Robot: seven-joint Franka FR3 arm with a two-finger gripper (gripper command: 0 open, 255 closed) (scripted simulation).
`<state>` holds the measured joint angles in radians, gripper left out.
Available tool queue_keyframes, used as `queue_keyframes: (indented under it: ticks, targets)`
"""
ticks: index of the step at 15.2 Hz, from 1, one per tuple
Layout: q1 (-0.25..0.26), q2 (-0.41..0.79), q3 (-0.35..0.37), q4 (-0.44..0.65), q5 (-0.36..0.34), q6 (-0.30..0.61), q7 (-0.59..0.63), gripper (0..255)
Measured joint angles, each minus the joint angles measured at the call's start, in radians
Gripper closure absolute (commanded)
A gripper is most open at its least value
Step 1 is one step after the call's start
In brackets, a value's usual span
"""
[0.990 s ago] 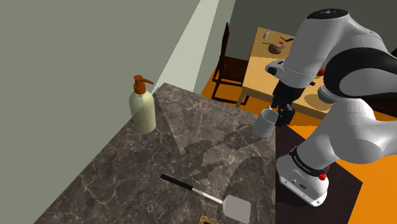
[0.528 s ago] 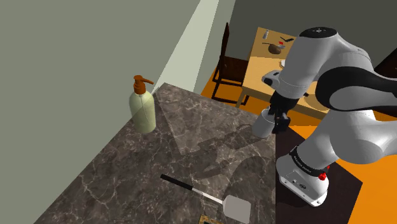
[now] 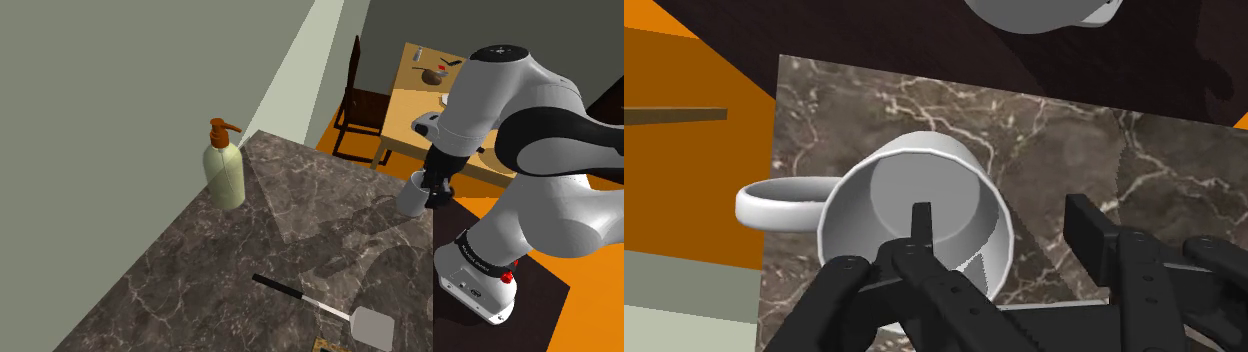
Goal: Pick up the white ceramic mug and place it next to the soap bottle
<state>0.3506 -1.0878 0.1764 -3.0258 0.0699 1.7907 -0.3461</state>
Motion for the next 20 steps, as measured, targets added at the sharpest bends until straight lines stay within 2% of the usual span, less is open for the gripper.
queue_keyframes:
  ticks: [9,20]
  targets:
    - [0.000,0.000,0.000,0.000,0.000,0.000,0.000,255]
    - [-0.013,-0.025,-0.020,0.124,-0.021,-0.147,-0.011,255]
